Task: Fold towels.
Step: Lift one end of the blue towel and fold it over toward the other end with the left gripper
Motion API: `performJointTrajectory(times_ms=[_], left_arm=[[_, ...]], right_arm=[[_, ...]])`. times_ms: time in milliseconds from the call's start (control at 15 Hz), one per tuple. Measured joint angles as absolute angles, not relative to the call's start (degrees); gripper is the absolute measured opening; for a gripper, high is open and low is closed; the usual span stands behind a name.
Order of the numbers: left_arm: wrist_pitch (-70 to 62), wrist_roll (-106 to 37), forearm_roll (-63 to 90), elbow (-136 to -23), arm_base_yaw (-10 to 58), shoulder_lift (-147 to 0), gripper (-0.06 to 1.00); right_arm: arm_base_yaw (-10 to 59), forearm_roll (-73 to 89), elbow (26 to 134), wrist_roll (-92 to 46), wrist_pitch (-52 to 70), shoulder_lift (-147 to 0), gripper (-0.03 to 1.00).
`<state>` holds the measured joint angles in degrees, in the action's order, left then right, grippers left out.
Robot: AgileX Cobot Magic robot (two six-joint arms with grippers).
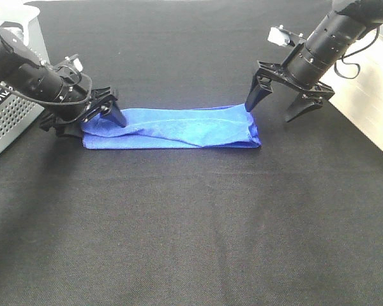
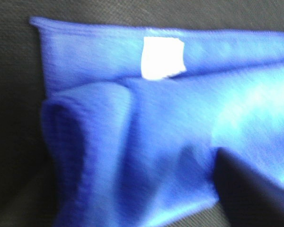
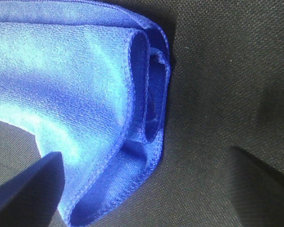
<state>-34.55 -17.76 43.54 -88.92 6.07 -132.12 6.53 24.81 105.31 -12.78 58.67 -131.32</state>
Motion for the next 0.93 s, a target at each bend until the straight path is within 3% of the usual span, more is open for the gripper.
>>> performJointTrajectory(times_ms=[67, 133, 200, 600, 933], left_arm=[[-33.86, -17.02, 43.54, -88.92, 6.02, -132.47, 0.51], [-33.69, -16.73, 43.37, -88.92, 6.02, -132.93, 0.22], [-33.63, -16.73, 43.26, -88.92, 6.02, -132.93, 0.09], [-37.41, -11.63, 32.03, -89.61, 4.64, -127.25, 0.07], [-54.72, 0.0, 21.37, -105.2, 6.99, -123.13, 0.07]], right_arm=[[6.53, 24.81, 105.31, -12.78, 58.67, -131.32, 0.86], [6.53, 24.81, 105.31, -12.78, 58.61, -131.32, 0.86], [6.53, 24.81, 105.31, -12.78, 58.67, -131.32, 0.86], [6.53, 24.81, 105.31, -12.78, 58.56, -131.32, 0.86], [6.53, 25.78, 105.31, -11.29, 61.65, -131.21, 0.86]])
